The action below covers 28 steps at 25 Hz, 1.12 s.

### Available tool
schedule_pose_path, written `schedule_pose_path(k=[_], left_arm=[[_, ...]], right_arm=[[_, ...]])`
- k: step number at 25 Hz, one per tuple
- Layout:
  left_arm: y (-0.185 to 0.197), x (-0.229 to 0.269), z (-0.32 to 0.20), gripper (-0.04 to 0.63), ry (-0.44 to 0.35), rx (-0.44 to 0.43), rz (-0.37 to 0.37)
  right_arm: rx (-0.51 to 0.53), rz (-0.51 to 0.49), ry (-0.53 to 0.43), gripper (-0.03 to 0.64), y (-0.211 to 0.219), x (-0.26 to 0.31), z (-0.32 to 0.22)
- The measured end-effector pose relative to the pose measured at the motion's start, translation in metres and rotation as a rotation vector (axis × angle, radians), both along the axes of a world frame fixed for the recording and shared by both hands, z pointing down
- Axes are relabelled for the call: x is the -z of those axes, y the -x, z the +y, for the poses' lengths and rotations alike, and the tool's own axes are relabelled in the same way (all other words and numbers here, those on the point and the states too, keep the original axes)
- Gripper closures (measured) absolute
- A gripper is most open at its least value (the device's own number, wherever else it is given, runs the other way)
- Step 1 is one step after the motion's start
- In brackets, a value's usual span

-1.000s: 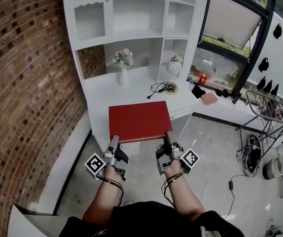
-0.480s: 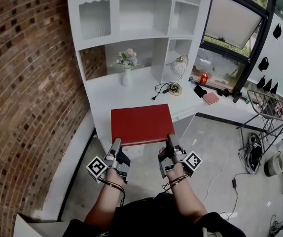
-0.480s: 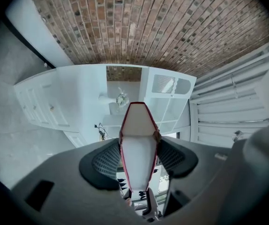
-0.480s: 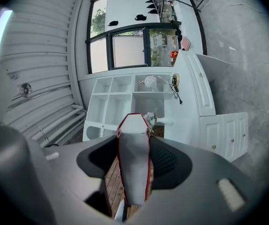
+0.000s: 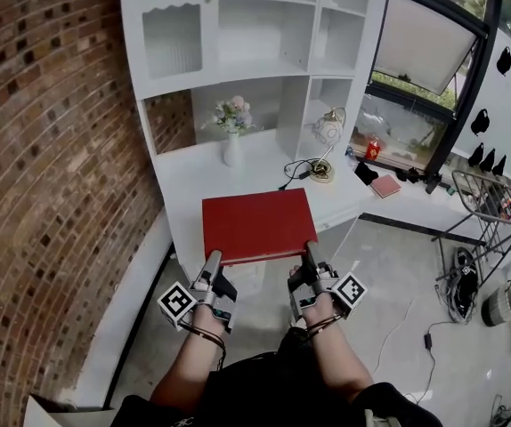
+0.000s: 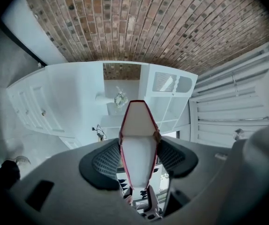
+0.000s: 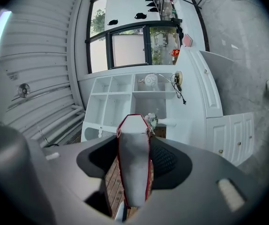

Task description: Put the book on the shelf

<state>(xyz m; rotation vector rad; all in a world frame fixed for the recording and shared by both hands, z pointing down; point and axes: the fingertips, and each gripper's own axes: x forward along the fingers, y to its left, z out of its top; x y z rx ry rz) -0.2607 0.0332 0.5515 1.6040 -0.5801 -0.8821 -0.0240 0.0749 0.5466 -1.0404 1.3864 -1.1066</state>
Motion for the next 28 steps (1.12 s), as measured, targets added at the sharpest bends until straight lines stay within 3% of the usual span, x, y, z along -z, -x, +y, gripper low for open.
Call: schedule_pose_path(k=[8, 21, 28], left_arm=[[-0.033, 0.003, -0.075, 0.344, -0.018, 0.045, -0.006], [-0.144, 0.007, -0.247, 0.344, 0.023, 0.159, 0.0], [-0.18, 0.007, -0.314, 0.344, 0.051, 0.245, -0.022]], right_arm=[[0.058, -0.003, -0.024, 0.383, -0.033, -0.006, -0.093], [0.186, 0.013, 0.02, 0.383, -0.143, -0.004, -0.291], [0.273, 0.018, 0.04, 0.385, -0.179, 0.001, -0.374]])
